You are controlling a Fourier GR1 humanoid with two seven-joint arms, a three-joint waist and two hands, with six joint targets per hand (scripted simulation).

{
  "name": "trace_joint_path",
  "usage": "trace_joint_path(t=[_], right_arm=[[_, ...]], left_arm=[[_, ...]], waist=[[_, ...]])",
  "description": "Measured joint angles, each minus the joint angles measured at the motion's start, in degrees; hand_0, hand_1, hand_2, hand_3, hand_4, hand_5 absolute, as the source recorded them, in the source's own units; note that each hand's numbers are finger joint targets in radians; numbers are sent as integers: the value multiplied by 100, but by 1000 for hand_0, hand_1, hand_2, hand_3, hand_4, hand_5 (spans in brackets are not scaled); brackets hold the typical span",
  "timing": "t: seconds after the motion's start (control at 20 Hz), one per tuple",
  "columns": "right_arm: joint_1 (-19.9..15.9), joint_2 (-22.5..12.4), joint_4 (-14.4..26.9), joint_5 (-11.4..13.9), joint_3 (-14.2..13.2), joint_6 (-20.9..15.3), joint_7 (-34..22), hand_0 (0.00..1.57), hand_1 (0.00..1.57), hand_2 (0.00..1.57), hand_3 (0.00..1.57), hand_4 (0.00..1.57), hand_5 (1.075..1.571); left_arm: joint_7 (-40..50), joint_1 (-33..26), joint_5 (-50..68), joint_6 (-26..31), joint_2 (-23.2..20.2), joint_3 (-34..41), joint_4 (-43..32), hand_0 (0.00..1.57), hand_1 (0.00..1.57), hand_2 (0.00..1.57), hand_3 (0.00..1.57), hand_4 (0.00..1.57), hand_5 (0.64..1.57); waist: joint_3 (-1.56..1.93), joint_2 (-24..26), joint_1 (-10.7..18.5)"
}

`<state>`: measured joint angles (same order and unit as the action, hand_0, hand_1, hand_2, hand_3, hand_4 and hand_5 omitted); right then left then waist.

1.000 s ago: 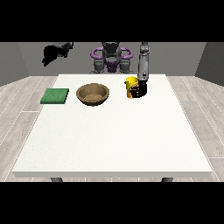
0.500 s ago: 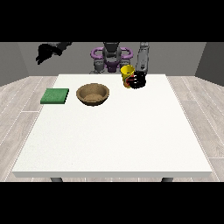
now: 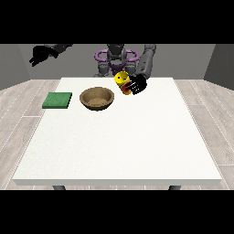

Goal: Pick the cup and pour the ball into the bowl, then pick the bowl and place it on the pad

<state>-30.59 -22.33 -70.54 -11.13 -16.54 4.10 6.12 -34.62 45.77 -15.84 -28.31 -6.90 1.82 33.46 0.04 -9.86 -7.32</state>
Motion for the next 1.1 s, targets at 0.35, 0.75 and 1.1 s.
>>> trace_joint_path(t=[0.35,0.75,1.1], right_arm=[[-199,-163,165,-95,-46,191,-41,0,0,365,664,541,1568],[-290,-19,563,75,72,102,126,0,0,348,658,551,1566],[-176,124,921,237,166,24,293,0,0,346,613,574,1565]], left_arm=[[724,320,-951,-905,73,-531,-382,1484,1484,1571,1571,1519,1255],[2283,1053,-2618,-1777,82,-1518,-1163,1565,1565,1571,1571,1497,1364],[3652,1560,-4167,-1995,190,-2532,-1934,1571,1571,1571,1571,1176,1498]], waist=[[2,-44,-197],[8,151,-186],[11,530,-76]])
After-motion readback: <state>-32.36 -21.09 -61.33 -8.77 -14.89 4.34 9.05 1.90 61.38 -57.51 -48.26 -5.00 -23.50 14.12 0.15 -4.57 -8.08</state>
